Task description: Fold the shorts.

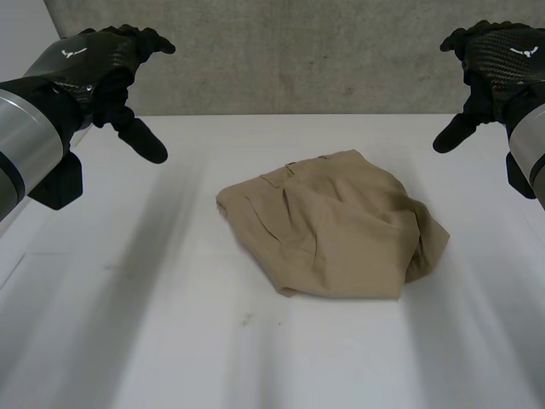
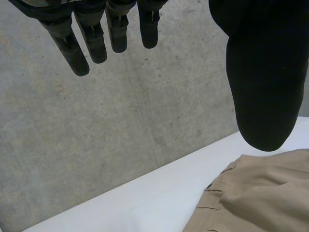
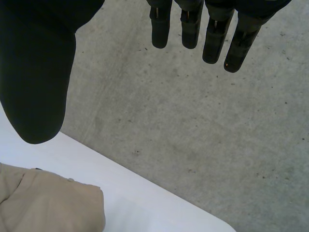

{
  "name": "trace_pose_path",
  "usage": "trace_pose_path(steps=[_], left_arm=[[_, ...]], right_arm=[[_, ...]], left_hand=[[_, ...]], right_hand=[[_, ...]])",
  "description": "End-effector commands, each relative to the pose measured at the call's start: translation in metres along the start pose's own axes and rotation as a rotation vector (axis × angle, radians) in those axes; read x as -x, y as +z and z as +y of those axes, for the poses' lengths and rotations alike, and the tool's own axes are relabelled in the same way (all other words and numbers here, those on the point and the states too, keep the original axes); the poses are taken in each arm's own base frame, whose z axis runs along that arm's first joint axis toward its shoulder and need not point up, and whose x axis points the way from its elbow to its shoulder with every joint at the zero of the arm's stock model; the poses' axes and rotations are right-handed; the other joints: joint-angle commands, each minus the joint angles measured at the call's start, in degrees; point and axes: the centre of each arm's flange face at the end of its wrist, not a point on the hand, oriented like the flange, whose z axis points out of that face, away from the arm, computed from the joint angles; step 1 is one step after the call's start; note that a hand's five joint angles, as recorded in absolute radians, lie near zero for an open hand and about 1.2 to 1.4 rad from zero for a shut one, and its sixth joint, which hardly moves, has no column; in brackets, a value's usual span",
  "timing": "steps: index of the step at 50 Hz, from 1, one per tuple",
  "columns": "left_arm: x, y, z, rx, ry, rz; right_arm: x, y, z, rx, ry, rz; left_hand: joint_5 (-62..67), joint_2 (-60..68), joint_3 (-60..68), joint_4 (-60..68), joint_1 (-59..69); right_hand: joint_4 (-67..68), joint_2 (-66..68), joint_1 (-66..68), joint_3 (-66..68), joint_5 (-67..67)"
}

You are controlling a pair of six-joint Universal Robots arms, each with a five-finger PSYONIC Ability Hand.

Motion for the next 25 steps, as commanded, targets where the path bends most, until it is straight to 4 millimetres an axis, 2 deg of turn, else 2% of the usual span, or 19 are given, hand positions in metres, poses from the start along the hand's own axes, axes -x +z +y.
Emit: trace_pose_path(steps=[1, 7, 11, 15, 16, 19, 20, 23, 25], left_arm=[[-0.001, 0.000, 0.002, -0.010, 0.000, 0.002], [-0.001, 0.005, 0.005, -0.036, 0.002, 0.002], [-0.002, 0.012, 0.010, -0.079, 0.007, 0.007], [-0.003, 0.023, 0.028, -0.103, 0.037, 0.013], [-0.004, 0.030, 0.042, -0.088, 0.074, 0.027], [-0.009, 0.038, 0.063, -0.067, 0.149, 0.069], [-0.012, 0.044, 0.077, -0.056, 0.208, 0.099], [-0.019, 0.052, 0.098, -0.037, 0.293, 0.147], [-0.027, 0.061, 0.123, 0.002, 0.373, 0.185]], right_arm=[[0.001, 0.000, 0.001, 0.002, -0.003, -0.006], [0.004, 0.000, 0.001, 0.000, -0.006, -0.028], [0.013, -0.002, 0.006, 0.019, -0.065, -0.103], [0.027, -0.011, 0.032, 0.118, -0.196, -0.249], [0.030, -0.014, 0.046, 0.166, -0.236, -0.298], [0.035, -0.020, 0.067, 0.219, -0.269, -0.352], [0.036, -0.024, 0.079, 0.241, -0.278, -0.374], [0.038, -0.027, 0.096, 0.263, -0.285, -0.384], [0.038, -0.029, 0.106, 0.275, -0.283, -0.384]], left_hand=[[-2.31, -1.64, -2.02, -1.65, -1.86], [-2.31, -1.64, -2.02, -1.65, -1.86], [-2.31, -1.64, -2.02, -1.65, -1.86], [-2.31, -1.64, -2.02, -1.65, -1.86], [-2.31, -1.64, -2.02, -1.65, -1.86], [-2.31, -1.64, -2.02, -1.65, -1.86], [-2.31, -1.64, -2.02, -1.65, -1.86], [-1.93, -1.26, -1.64, -1.26, -1.48], [-1.59, -0.92, -1.30, -0.93, -1.14]], right_hand=[[-3.12, -2.42, -1.31, -2.17, -3.18], [-3.12, -2.42, -1.31, -2.17, -3.18], [-3.12, -2.42, -1.31, -2.17, -3.18], [-3.12, -2.42, -1.31, -2.17, -3.18], [-3.12, -2.42, -1.31, -2.17, -3.18], [-3.12, -2.42, -1.31, -2.17, -3.18], [-3.12, -2.42, -1.31, -2.17, -3.18], [-3.12, -2.42, -1.31, -2.17, -3.18], [-3.12, -2.42, -1.31, -2.17, -3.18]])
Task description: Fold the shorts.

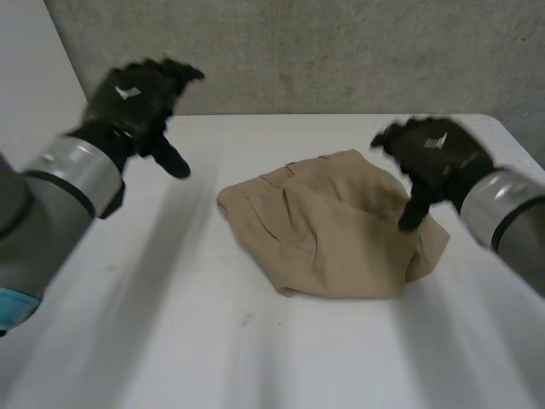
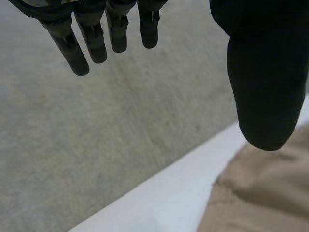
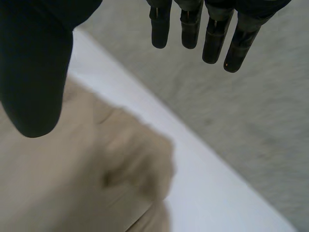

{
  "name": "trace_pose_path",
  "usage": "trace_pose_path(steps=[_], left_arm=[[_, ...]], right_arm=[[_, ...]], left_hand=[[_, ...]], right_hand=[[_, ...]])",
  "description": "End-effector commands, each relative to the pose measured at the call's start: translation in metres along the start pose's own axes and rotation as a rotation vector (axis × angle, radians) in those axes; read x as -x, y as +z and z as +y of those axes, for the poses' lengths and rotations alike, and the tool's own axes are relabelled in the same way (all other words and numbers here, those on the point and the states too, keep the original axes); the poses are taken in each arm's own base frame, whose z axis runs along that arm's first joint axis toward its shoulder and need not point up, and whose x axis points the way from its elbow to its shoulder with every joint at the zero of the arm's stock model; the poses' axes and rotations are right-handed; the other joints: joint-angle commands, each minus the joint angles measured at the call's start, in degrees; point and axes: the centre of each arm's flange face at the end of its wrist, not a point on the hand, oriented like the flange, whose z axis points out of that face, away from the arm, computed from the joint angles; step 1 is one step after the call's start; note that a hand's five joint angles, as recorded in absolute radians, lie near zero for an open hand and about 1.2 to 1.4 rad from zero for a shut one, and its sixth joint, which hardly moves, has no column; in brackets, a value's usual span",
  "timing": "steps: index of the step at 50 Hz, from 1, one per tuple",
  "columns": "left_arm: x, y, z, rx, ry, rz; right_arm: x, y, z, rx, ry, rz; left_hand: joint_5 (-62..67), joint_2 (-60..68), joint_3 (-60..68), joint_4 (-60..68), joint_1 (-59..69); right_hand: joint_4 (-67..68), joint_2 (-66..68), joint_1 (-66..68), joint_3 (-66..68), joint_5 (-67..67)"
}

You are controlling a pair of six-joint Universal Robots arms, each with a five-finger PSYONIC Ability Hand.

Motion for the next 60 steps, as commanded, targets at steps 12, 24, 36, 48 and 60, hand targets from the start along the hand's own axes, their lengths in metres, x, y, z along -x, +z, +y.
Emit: trace_pose_path(steps=[12, 24, 36, 48, 60], left_arm=[[-0.044, 0.055, 0.138, 0.191, 0.344, 0.208], [-0.047, 0.086, 0.171, 0.149, 0.353, 0.188], [-0.050, 0.099, 0.186, 0.125, 0.355, 0.181], [-0.014, 0.113, 0.171, 0.126, 0.369, -0.023], [0.121, 0.126, 0.028, -0.299, 0.270, -0.549]], right_arm=[[0.020, 0.004, 0.082, 0.109, -0.006, -0.038], [0.019, 0.005, 0.093, 0.146, 0.007, -0.035], [0.014, 0.007, 0.097, 0.158, 0.012, -0.023], [0.015, 0.007, 0.100, 0.167, 0.017, -0.026], [0.018, 0.006, 0.098, 0.162, 0.015, -0.034]], left_hand=[[0.59, 1.27, 0.89, 1.26, 1.04], [17.23, 17.90, 17.52, 17.89, 17.68], [39.56, 40.24, 39.86, 40.23, 40.01], [67.69, 68.36, 67.98, 68.35, 68.14], [67.69, 68.36, 67.98, 68.35, 68.14]], right_hand=[[-3.12, -2.42, -1.31, -2.17, -3.22], [-3.12, -2.42, -1.31, -2.17, -3.22], [-3.12, -2.42, -1.31, -2.17, -3.22], [-3.12, -2.42, -1.31, -2.17, -3.22], [-3.12, -2.42, -1.31, -2.17, -3.22]])
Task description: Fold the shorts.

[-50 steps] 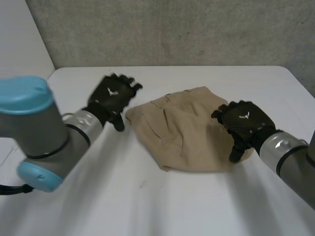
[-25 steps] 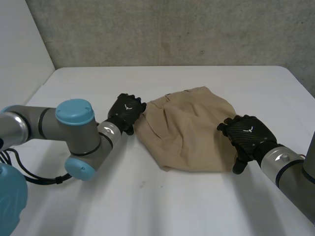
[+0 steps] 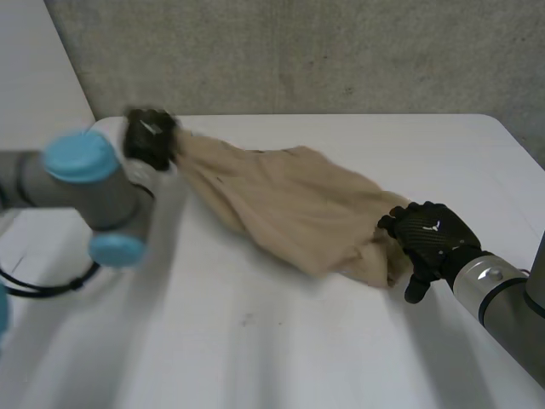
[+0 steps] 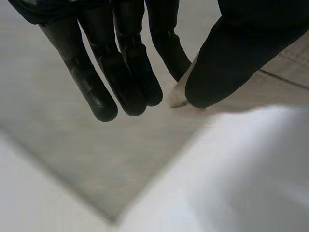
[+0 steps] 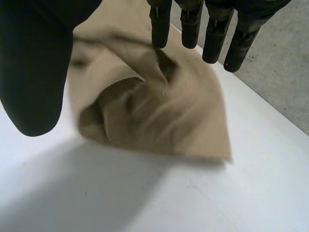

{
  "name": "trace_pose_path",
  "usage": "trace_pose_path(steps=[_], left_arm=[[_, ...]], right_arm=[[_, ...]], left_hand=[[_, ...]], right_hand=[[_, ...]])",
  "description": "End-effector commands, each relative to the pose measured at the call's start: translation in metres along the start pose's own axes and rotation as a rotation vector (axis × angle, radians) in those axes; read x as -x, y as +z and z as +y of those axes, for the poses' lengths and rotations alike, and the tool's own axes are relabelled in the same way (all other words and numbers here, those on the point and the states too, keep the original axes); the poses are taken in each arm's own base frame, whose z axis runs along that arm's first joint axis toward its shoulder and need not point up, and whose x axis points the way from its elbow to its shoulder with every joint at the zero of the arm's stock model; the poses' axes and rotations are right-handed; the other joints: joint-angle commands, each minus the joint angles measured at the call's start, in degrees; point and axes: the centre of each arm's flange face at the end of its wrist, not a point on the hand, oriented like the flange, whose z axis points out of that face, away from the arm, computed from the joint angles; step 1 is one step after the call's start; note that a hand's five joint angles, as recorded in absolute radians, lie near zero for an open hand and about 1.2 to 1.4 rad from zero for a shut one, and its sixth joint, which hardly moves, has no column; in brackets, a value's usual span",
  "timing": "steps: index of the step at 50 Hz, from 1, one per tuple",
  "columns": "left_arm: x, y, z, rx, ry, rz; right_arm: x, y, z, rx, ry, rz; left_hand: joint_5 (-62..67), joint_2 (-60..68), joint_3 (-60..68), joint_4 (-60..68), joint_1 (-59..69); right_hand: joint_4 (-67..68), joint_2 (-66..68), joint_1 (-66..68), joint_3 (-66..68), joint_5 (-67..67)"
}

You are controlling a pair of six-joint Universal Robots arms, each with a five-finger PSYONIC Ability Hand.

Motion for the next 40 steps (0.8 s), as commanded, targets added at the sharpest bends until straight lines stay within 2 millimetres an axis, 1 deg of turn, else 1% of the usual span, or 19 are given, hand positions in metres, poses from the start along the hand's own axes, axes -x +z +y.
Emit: trace_pose_path(steps=[1, 3, 4, 6, 7, 10, 11, 14, 15, 18, 19, 22, 23, 24, 27, 30, 34, 38, 40], left_arm=[[0.126, 0.019, -0.080, -0.300, -0.154, -0.395], [0.132, 0.017, -0.095, -0.349, -0.188, -0.391], [0.132, 0.014, -0.111, -0.400, -0.214, -0.368], [0.125, 0.011, -0.126, -0.444, -0.233, -0.324], [0.111, 0.006, -0.138, -0.481, -0.248, -0.264], [0.082, -0.002, -0.154, -0.523, -0.264, -0.155], [0.060, -0.008, -0.159, -0.539, -0.269, -0.079], [0.022, -0.018, -0.163, -0.549, -0.274, 0.048], [-0.009, -0.027, -0.161, -0.542, -0.278, 0.143], [-0.050, -0.045, -0.157, -0.525, -0.282, 0.281], [-0.074, -0.056, -0.154, -0.510, -0.282, 0.362], [-0.106, -0.073, -0.142, -0.471, -0.278, 0.481], [-0.124, -0.085, -0.134, -0.441, -0.271, 0.559], [-0.133, -0.091, -0.130, -0.422, -0.266, 0.596], [-0.153, -0.111, -0.122, -0.382, -0.256, 0.690], [-0.154, -0.117, -0.123, -0.375, -0.255, 0.703], [-0.140, -0.118, -0.140, -0.395, -0.256, 0.665], [-0.110, -0.116, -0.142, -0.330, -0.258, 0.547], [-0.086, -0.114, -0.138, -0.278, -0.256, 0.457]], right_arm=[[0.003, -0.001, -0.001, -0.003, -0.002, -0.007], [0.003, -0.001, -0.001, -0.004, -0.002, -0.008], [0.003, -0.001, -0.001, -0.003, -0.002, -0.007], [0.003, -0.001, -0.001, -0.003, -0.001, -0.007], [0.003, -0.001, -0.001, -0.003, 0.001, -0.005], [0.003, -0.001, 0.000, -0.001, 0.007, -0.005], [0.003, -0.001, 0.000, -0.001, 0.010, -0.005], [0.002, -0.001, 0.001, 0.006, 0.014, -0.001], [0.001, -0.001, 0.002, 0.009, 0.017, 0.002], [0.000, -0.002, 0.002, 0.011, 0.019, 0.008], [0.000, -0.002, 0.001, 0.006, 0.017, 0.012], [-0.003, -0.001, 0.001, 0.003, 0.019, 0.023], [-0.007, -0.001, 0.001, 0.005, 0.021, 0.042], [-0.009, 0.000, 0.002, 0.006, 0.022, 0.051], [-0.019, 0.001, 0.003, 0.015, 0.030, 0.094], [-0.024, 0.000, 0.002, 0.011, 0.033, 0.114], [-0.026, -0.001, -0.001, -0.002, 0.030, 0.118], [-0.027, -0.001, -0.006, -0.020, 0.018, 0.114], [-0.026, -0.001, -0.009, -0.035, 0.011, 0.103]], left_hand=[[13.97, 11.81, 11.96, 11.55, 16.00], [13.97, 11.81, 11.96, 11.55, 16.00], [13.97, 11.81, 11.96, 11.55, 16.00], [13.97, 11.81, 11.96, 11.55, 16.00], [13.97, 11.81, 11.96, 11.55, 16.00], [13.97, 11.81, 11.96, 11.55, 16.00], [13.97, 11.81, 11.96, 11.55, 16.00], [13.97, 11.81, 11.96, 11.55, 16.00], [13.97, 11.81, 11.96, 11.55, 16.00], [13.97, 11.81, 11.96, 11.55, 16.00], [13.97, 11.81, 11.96, 11.55, 16.00], [13.97, 11.81, 11.96, 11.55, 16.00], [-4.33, -6.49, -6.34, -6.75, -2.29], [-20.33, -22.49, -22.34, -22.75, -18.30], [-56.02, -58.18, -58.04, -58.44, -53.99], [-56.03, -58.19, -58.04, -58.45, -54.00], [-55.99, -58.14, -58.00, -58.41, -53.95], [-55.15, -57.30, -57.16, -57.57, -53.11], [-54.47, -56.63, -56.49, -56.89, -52.44]], right_hand=[[-3.12, -2.42, -1.31, -2.17, -3.22], [-3.12, -2.42, -1.31, -2.17, -3.22], [-3.12, -2.42, -1.31, -2.17, -3.22], [-3.12, -2.42, -1.31, -2.17, -3.22], [-3.12, -2.42, -1.31, -2.17, -3.22], [-3.12, -2.42, -1.31, -2.17, -3.22], [-3.12, -2.42, -1.31, -2.17, -3.22], [-3.12, -2.42, -1.31, -2.17, -3.22], [-3.12, -2.42, -1.31, -2.17, -3.22], [-3.12, -2.42, -1.31, -2.17, -3.22], [-3.12, -2.42, -1.31, -2.17, -3.22], [-3.12, -2.42, -1.31, -2.17, -3.22], [-3.12, -2.42, -1.31, -2.17, -3.22], [-3.12, -2.42, -1.31, -2.17, -3.22], [-3.12, -2.42, -1.31, -2.17, -3.22], [-3.12, -2.42, -1.31, -2.17, -3.22], [-3.12, -2.42, -1.31, -2.17, -3.22], [-3.12, -2.42, -1.31, -2.17, -3.22], [-3.12, -2.42, -1.31, -2.17, -3.22]])
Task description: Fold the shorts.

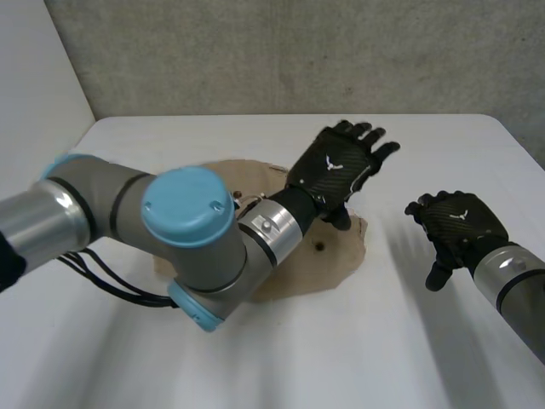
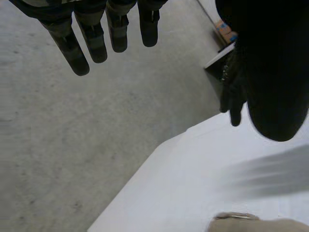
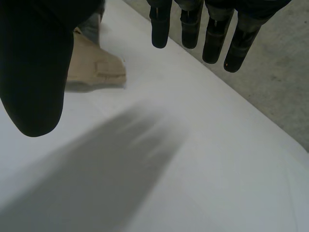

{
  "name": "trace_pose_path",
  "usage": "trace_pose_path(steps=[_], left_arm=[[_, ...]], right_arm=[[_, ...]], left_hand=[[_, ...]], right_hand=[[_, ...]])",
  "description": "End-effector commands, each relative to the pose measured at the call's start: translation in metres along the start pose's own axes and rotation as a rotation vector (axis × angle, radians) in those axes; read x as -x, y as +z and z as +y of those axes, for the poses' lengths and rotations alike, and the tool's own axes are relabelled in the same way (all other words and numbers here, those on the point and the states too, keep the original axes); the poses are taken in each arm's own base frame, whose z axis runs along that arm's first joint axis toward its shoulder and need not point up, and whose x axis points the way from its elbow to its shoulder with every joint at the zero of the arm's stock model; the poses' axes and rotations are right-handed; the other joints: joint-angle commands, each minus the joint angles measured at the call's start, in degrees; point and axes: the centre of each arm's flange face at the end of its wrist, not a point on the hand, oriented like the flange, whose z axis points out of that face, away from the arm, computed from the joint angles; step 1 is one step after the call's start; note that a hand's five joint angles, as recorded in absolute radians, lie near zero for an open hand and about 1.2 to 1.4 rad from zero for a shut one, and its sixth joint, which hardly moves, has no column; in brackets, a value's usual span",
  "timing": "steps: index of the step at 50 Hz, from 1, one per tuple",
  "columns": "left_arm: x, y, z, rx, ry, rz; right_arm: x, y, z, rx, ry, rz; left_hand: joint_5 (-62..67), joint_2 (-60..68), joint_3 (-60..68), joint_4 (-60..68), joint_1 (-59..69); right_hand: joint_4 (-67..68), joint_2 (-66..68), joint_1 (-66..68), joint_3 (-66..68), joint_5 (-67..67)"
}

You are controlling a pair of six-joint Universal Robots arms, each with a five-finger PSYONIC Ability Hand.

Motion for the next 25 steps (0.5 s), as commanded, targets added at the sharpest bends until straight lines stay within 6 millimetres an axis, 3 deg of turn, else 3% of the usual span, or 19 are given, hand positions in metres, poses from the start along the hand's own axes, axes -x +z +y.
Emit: trace_pose_path(steps=[1, 8, 14, 17, 25], left_arm=[[0.052, -0.031, -0.025, 0.079, 0.015, -0.257], [0.076, -0.080, -0.030, 0.200, 0.011, -0.451], [0.106, -0.121, -0.018, 0.304, -0.003, -0.597], [0.101, -0.137, -0.011, 0.377, -0.041, -0.596], [0.064, -0.172, 0.013, 0.621, -0.251, -0.527]], right_arm=[[0.000, -0.002, -0.010, -0.047, -0.018, -0.023], [0.004, -0.002, -0.029, -0.127, -0.036, -0.092], [0.013, -0.002, -0.049, -0.203, -0.062, -0.138], [0.029, -0.002, -0.060, -0.250, -0.089, -0.188], [0.055, 0.036, -0.049, -0.230, -0.242, -0.259]], left_hand=[[-0.77, 0.13, -0.27, 0.15, 0.67], [-0.77, 0.13, -0.27, 0.15, 0.67], [1.91, 2.80, 2.40, 2.82, 3.34], [7.62, 8.51, 8.11, 8.53, 9.05], [12.52, 13.42, 13.02, 13.44, 13.96]], right_hand=[[-3.12, -2.42, -1.31, -2.17, -3.22], [-3.12, -2.42, -1.31, -2.17, -3.22], [-3.12, -2.42, -1.31, -2.17, -3.22], [0.97, 1.67, 2.78, 1.92, 0.87], [13.12, 13.81, 14.92, 14.06, 13.01]])
